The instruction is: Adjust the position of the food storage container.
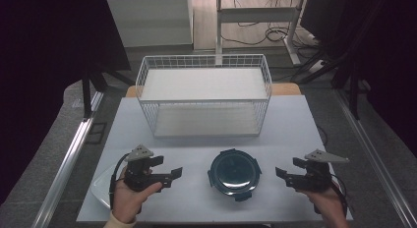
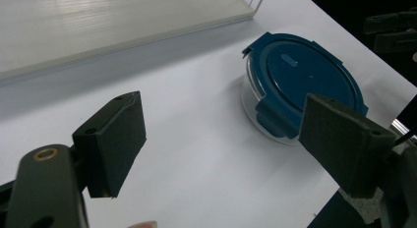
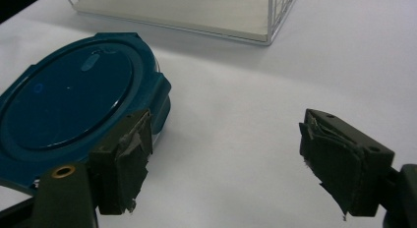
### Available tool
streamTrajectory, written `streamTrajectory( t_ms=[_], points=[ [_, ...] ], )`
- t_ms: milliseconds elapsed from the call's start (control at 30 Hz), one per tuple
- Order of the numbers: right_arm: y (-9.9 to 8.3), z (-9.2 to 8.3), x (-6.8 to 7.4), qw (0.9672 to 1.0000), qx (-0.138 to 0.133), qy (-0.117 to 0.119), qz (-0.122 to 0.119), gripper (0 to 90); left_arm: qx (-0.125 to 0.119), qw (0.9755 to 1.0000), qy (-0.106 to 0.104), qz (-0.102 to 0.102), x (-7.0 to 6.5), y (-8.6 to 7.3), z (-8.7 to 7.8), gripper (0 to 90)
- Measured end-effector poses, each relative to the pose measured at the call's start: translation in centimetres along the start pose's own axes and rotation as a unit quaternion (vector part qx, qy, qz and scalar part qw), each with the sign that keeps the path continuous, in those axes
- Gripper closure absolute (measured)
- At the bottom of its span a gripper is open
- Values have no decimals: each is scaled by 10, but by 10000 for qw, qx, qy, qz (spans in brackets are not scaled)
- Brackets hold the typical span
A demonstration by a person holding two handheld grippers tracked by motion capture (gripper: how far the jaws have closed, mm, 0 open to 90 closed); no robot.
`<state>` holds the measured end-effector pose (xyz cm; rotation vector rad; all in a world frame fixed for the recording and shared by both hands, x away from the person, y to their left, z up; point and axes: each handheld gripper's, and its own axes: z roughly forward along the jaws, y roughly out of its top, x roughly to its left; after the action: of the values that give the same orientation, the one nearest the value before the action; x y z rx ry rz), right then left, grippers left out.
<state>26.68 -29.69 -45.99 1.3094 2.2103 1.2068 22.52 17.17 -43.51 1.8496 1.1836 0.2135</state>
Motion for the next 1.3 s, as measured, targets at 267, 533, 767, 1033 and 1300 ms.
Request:
streamTrajectory(
  t_ms=[267, 533, 767, 1033, 1300],
  points=[
    [2, -3, 4, 9999, 81, -46, -100, 219, 40, 10000, -21, 8, 3, -3, 0, 173],
    [7, -13, 0, 9999, 69, -42, -78, 232, 88, 10000, 32, -19, 6, -4, 4, 173],
    [17, -25, -14, 9998, -41, -188, -41, 227, 75, 9999, 63, -51, 9, -3, 1, 173],
    [21, -32, -16, 9998, -98, -186, -10, 226, 118, 9999, -32, -76, 10, -4, 3, 171],
    [15, -13, 1, 9996, 234, -97, -138, 256, 147, 9999, -12, -78, 9, -5, 3, 168]
  ],
)
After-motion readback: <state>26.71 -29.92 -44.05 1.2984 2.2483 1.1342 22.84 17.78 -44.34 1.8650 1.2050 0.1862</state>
